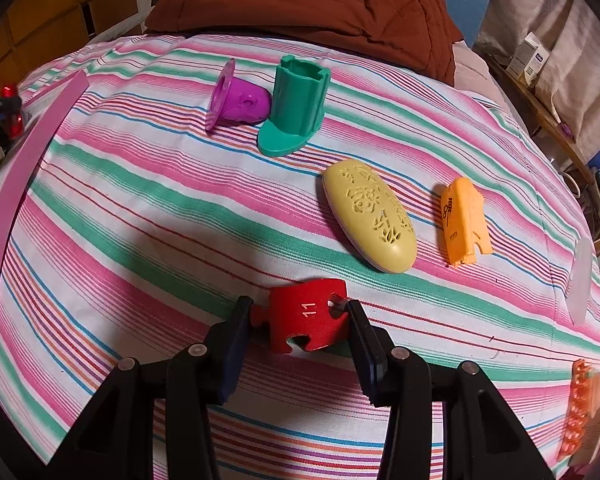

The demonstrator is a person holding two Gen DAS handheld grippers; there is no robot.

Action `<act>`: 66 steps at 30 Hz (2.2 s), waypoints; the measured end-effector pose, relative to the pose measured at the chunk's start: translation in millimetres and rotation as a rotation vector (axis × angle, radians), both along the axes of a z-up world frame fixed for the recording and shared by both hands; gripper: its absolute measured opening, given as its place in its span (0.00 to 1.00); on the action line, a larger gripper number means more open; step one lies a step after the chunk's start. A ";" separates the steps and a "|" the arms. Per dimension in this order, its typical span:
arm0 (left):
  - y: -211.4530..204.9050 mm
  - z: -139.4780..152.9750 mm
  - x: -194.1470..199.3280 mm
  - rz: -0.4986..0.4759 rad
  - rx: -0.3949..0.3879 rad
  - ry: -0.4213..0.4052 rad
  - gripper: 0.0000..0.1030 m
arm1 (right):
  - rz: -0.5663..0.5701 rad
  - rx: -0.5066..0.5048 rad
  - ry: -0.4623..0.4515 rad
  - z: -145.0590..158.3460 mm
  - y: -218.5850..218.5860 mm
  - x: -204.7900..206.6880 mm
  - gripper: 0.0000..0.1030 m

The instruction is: Organize rigid objects

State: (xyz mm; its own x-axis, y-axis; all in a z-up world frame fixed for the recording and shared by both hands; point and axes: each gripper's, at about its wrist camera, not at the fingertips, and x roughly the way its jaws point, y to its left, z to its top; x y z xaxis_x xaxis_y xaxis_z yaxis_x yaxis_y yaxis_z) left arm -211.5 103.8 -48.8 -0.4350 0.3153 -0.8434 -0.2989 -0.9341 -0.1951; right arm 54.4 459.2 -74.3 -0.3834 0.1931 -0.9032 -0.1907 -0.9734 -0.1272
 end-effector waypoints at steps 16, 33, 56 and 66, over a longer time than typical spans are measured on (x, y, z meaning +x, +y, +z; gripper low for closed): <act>-6.0 -4.6 -21.8 0.079 -0.083 -0.009 0.32 | 0.005 0.010 -0.001 -0.7 0.0 -2.9 0.46; -10.9 68.2 112.1 -0.034 -0.032 0.280 0.32 | 0.003 0.018 0.003 -0.1 -1.7 -4.9 0.46; -11.3 58.3 191.6 -0.086 -0.063 0.334 0.32 | 0.006 0.051 0.011 1.3 -16.8 1.1 0.45; -21.0 56.0 197.7 -0.067 -0.061 0.325 0.32 | 0.021 0.075 0.018 1.6 -18.0 -0.4 0.45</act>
State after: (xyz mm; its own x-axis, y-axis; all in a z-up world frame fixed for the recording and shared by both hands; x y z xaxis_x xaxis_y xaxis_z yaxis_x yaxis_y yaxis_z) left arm -13.9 82.8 7.3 -0.6645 0.3051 -0.6822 -0.3972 -0.9174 -0.0233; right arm 54.0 441.2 -72.7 -0.4042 0.2517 -0.8793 -0.1733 -0.9651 -0.1966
